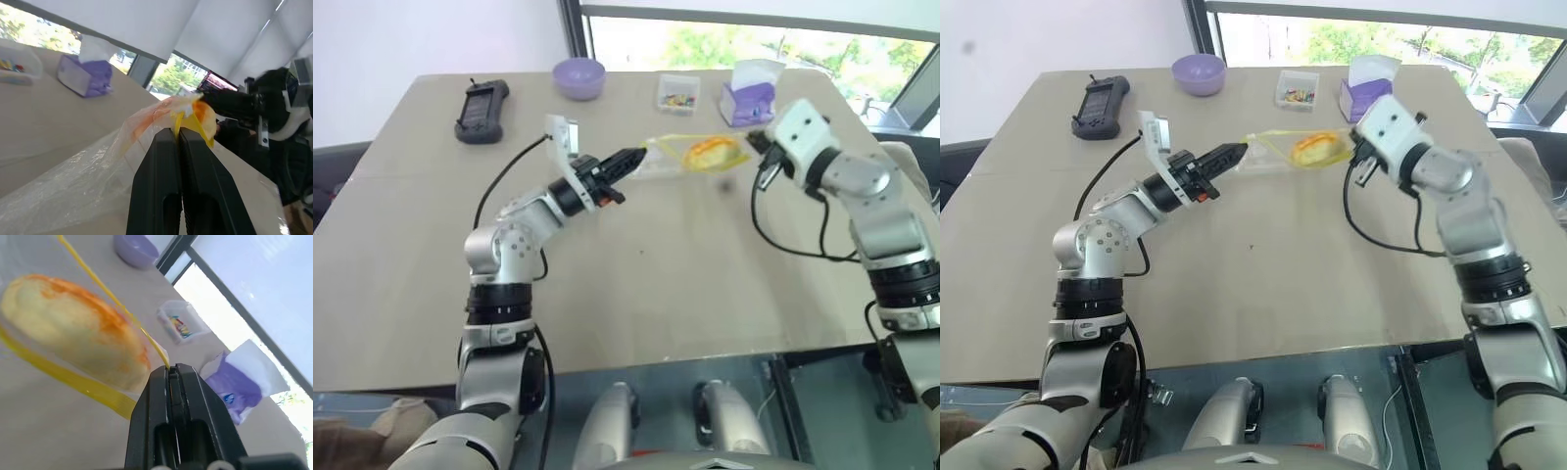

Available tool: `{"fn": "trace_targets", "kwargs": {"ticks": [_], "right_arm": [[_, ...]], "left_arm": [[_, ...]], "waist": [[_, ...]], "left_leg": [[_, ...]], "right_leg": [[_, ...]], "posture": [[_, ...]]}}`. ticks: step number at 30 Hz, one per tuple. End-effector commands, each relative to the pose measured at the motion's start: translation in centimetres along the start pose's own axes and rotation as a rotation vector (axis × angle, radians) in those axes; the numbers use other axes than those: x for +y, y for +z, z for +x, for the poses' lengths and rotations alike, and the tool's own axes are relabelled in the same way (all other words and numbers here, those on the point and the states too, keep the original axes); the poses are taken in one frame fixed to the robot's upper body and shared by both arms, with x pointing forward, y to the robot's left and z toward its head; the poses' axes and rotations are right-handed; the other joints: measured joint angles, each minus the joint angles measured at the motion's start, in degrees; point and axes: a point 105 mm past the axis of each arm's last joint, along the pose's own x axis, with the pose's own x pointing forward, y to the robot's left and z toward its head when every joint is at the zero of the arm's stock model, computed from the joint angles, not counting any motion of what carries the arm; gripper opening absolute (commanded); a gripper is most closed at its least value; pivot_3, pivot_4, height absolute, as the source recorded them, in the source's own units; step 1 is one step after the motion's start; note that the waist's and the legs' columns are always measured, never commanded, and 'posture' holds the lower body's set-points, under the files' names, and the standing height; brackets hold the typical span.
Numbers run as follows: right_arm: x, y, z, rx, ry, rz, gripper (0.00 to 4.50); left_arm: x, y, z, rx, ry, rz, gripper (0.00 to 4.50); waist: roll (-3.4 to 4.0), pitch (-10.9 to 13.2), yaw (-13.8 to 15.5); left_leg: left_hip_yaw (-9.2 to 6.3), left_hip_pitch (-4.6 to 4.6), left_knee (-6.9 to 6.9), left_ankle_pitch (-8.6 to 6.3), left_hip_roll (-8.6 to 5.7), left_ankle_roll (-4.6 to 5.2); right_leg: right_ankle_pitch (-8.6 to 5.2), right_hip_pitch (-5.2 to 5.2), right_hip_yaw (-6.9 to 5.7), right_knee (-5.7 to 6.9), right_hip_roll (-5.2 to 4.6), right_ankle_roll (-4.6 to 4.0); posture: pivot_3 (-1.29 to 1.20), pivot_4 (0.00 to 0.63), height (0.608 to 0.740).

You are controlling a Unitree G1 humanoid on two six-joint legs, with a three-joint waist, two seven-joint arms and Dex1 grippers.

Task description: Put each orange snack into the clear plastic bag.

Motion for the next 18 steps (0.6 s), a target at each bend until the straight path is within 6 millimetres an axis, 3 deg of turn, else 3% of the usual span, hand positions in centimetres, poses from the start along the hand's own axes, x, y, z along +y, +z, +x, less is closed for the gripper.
{"fn": "trace_targets", "kwargs": {"ticks": [1,4,8,12,18], "right_arm": [[-1.2,0.6,-0.9,0.008,0.068,-0.081,0.05],[-1.1,0.4,-1.5,0.035,0.14,-0.097,0.05],[-1.1,-0.2,-1.8,0.071,0.181,-0.133,0.05],[-1.1,-0.9,-2.3,0.104,0.202,-0.131,0.05],[-1.9,-0.1,-2.8,0.074,0.192,-0.111,0.05]], "left_arm": [[-1.4,-0.3,-0.1,0.015,-0.04,-0.091,0.0],[-2.8,-0.5,-0.4,0.05,-0.099,-0.054,0.0],[-3.2,-0.1,-0.9,0.024,-0.152,-0.123,0.0],[-3.3,-0.9,-1.4,0.057,-0.145,-0.083,0.0],[-3.7,1.1,-1.1,-0.036,-0.183,-0.045,0.0]], "waist": [[0.0,0.0,0.0],[-0.01,0.0,0.1],[-0.01,0.0,0.1],[-0.01,0.0,0.1],[-0.01,0.0,0.3]], "left_leg": [[0.01,0.0,0.0,0.0,-0.01,0.0],[-0.01,-0.02,0.01,0.0,0.0,0.0],[-0.01,0.01,0.0,0.0,0.0,-0.01],[0.0,0.02,0.01,0.01,0.0,-0.01],[0.01,-0.01,0.01,0.01,-0.02,-0.02]], "right_leg": [[0.0,0.0,0.01,0.0,-0.01,0.0],[0.0,-0.02,0.0,0.01,-0.01,0.0],[0.0,-0.01,0.0,0.0,-0.01,0.0],[0.0,-0.01,0.01,0.01,-0.01,-0.01],[0.0,-0.01,0.01,-0.01,-0.03,-0.01]], "posture": [[0.0,0.15,0.74],[0.0,0.15,0.74],[0.0,0.15,0.74],[0.0,0.15,0.74],[0.0,0.15,0.74]]}}
